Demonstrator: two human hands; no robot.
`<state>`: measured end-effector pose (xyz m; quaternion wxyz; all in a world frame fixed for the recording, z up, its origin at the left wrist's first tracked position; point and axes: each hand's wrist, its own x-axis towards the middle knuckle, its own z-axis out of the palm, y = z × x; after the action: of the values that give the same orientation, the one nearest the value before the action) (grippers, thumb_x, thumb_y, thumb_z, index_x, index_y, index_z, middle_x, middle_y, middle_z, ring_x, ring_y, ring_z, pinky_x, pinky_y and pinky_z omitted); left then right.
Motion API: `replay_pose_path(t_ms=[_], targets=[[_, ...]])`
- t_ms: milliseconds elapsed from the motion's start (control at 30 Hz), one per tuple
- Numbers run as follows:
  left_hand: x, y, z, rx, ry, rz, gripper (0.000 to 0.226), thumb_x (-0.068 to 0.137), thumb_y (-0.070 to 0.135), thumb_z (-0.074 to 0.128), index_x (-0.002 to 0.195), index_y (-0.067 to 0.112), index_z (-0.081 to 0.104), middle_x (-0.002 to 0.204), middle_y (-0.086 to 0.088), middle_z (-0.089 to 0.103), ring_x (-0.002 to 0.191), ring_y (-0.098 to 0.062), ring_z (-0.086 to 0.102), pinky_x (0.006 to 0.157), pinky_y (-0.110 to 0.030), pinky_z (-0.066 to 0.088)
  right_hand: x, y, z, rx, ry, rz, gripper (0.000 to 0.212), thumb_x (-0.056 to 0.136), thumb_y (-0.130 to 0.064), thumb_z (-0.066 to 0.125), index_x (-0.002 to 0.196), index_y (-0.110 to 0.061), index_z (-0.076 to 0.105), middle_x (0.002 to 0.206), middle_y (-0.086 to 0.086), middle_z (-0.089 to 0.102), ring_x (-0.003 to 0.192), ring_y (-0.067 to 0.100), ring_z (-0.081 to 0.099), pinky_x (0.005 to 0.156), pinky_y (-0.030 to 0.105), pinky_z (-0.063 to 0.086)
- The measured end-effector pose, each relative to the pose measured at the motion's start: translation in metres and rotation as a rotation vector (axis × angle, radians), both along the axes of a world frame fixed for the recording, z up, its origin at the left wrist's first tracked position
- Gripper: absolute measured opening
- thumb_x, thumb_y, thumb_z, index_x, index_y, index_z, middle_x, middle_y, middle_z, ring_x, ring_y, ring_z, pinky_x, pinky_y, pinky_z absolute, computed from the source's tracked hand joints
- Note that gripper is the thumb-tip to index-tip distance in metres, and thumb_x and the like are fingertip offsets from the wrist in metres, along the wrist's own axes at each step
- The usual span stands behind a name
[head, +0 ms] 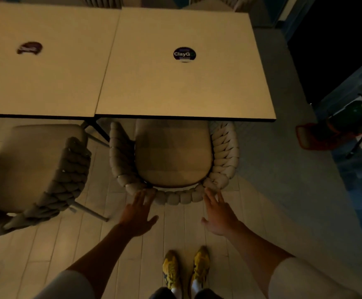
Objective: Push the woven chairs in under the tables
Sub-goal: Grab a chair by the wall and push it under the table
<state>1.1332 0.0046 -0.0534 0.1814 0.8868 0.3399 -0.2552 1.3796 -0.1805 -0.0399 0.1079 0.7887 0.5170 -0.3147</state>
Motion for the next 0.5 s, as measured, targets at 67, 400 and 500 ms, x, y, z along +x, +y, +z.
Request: replay_pose_path(t_ms=[67, 400, 500], targets=[[-0.011, -0.015, 0.025, -0.066, 0.078, 0.047, 0.075, 0.099, 0.068, 0.04, 0.16, 0.029, 0.023, 0.168, -0.005, 0.021, 0.139, -0.027, 0.047, 0.106, -0.04, 0.047, -0.007, -0.006, 0.021, -0.091, 0.068, 0.017, 0.065, 0.101, -0.05, 0.053, 0.151, -0.009, 0.042, 0.173, 0.002, 0.008, 0.141, 0.034, 0.044, 0.102, 0.043, 0.049], [-0.107, -0.089, 0.109, -0.435, 0.264, 0.273, 0.055, 0.102, 0.061, 0.045, 0.14, 0.025, 0.059, 0.144, 0.0, 0.058, 0.132, -0.018, 0.054, 0.11, -0.037, 0.042, -0.047, -0.017, 0.078, -0.295, 0.214, 0.126, 0.047, 0.088, -0.059, 0.055, 0.115, -0.024, 0.07, 0.117, 0.003, 0.069, 0.104, 0.023, 0.066, 0.09, 0.038, 0.056], [-0.119, -0.086, 0.133, -0.282, 0.249, 0.303, 0.059, 0.1, 0.067, 0.042, 0.141, 0.027, 0.058, 0.146, 0.0, 0.058, 0.134, -0.02, 0.052, 0.111, -0.037, 0.042, -0.039, 0.004, 0.098, -0.284, 0.142, 0.216, 0.043, 0.089, -0.066, 0.055, 0.081, -0.024, 0.065, 0.089, -0.002, 0.065, 0.087, 0.02, 0.063, 0.069, 0.03, 0.049]])
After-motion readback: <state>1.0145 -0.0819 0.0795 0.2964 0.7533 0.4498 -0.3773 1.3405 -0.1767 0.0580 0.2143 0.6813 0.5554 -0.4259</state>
